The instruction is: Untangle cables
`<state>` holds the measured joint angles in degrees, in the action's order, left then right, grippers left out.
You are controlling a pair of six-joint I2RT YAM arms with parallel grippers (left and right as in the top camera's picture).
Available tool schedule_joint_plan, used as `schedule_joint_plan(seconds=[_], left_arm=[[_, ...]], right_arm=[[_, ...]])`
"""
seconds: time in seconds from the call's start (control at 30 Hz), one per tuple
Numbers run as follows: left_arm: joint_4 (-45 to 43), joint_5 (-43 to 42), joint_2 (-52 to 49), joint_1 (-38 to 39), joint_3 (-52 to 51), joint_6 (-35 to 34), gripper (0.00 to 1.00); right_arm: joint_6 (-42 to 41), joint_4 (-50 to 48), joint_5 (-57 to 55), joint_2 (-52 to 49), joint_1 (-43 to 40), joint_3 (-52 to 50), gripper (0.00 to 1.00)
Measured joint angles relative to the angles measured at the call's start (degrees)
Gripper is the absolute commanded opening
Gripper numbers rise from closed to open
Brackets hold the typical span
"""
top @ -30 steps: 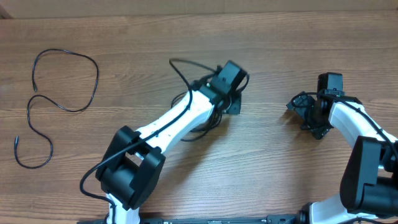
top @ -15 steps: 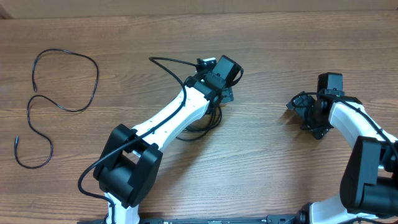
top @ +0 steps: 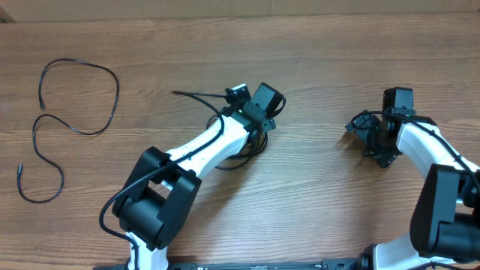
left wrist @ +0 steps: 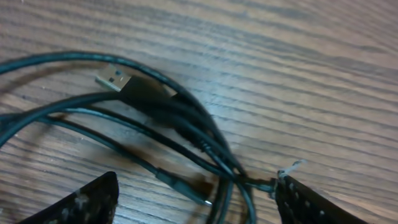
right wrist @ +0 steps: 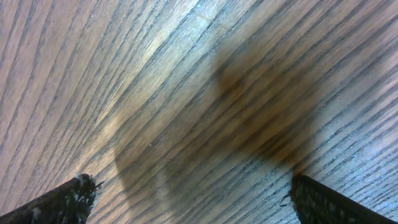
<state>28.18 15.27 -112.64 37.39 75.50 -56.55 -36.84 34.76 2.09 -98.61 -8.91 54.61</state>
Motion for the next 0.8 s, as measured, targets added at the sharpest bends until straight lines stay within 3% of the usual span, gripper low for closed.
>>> schedule_joint_plan(seconds=[0.33,0.5,0.57,0.73,0.8], left_arm=[[-4.2,0.0,0.0,0.0,-3.2,-0.6,0.73],[-4.7,0.0,-0.2,0.0,-3.8,-0.8,0.66],[-5.4,0.0,-1.1,0.0,-3.8,-0.9,0.59],[-7.4,0.7,-3.3,0.0,-3.7,-1.4,0.18],[-8.6,0.6,-3.7,0.0,-3.7,-1.6,0.08]], right_arm=[[0.0,0.0,0.0,0.0,0.0,0.0,1.0],[0.0,0.0,0.0,0.0,0.0,0.0,1.0],[0.0,0.0,0.0,0.0,0.0,0.0,1.0],[0.0,0.0,0.0,0.0,0.0,0.0,1.0],[0.0,0.0,0.0,0.0,0.0,0.0,1.0]])
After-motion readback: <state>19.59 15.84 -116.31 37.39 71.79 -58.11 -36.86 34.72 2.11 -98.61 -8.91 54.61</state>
